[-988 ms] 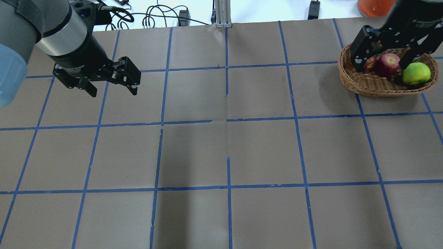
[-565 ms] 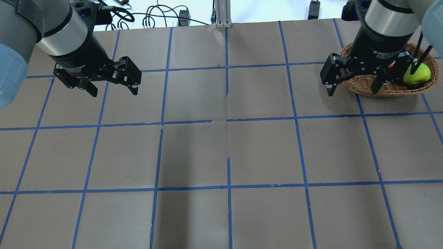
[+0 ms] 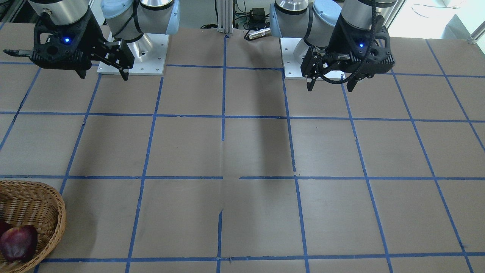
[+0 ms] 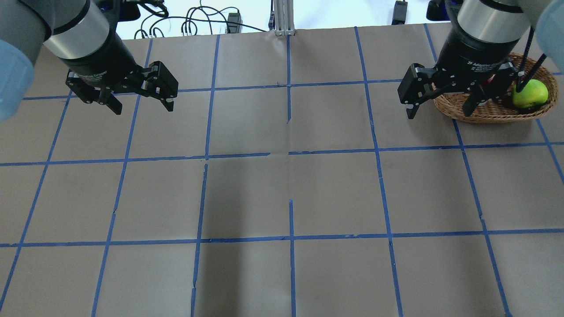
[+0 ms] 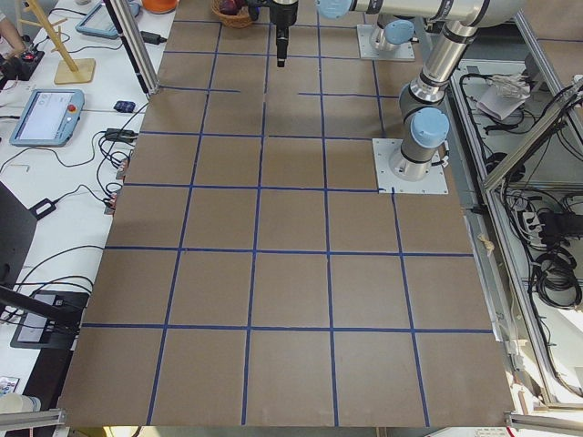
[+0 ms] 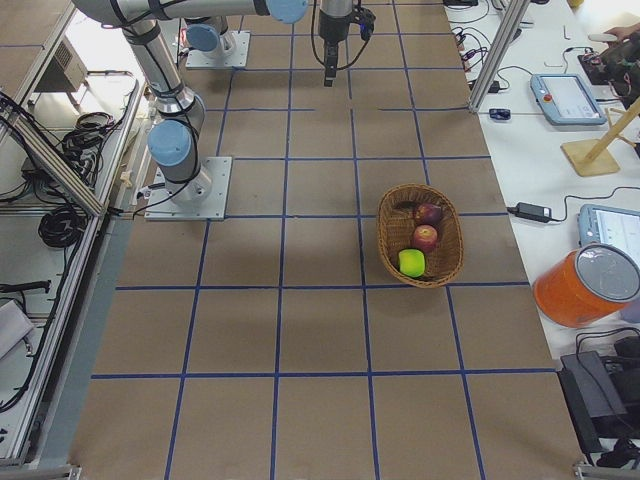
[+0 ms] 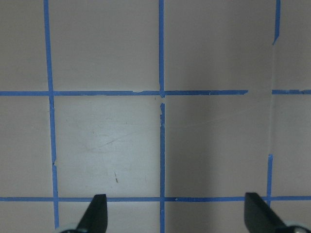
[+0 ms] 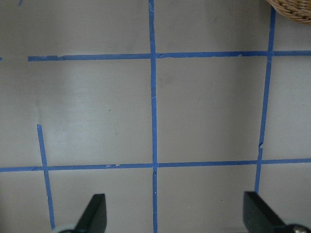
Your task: Put all apples into basket
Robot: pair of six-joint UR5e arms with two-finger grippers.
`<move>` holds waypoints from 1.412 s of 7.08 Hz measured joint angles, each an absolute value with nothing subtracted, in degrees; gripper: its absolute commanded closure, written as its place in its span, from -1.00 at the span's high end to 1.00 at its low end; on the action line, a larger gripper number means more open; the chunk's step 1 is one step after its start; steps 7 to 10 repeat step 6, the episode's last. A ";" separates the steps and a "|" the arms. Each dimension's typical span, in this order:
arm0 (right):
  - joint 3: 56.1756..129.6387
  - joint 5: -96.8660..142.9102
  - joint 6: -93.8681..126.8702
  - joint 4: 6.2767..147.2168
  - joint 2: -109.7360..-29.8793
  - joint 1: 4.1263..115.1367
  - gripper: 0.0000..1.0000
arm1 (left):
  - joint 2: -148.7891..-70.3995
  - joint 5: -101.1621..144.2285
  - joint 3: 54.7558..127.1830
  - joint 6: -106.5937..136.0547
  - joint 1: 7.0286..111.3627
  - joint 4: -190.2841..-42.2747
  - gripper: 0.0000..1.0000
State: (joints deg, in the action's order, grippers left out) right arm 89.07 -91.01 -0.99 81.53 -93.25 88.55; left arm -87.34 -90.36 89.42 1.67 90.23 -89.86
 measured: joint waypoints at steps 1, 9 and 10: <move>88.94 -90.93 -1.16 81.33 -93.25 88.58 1.00 | -88.14 -90.47 88.22 2.07 90.27 -90.19 1.00; 88.94 -90.87 -1.84 81.16 -93.17 88.52 1.00 | -89.47 -90.58 86.05 3.83 90.29 -90.75 1.00; 88.94 -90.87 -1.84 81.16 -93.17 88.52 1.00 | -89.47 -90.58 86.05 3.83 90.29 -90.75 1.00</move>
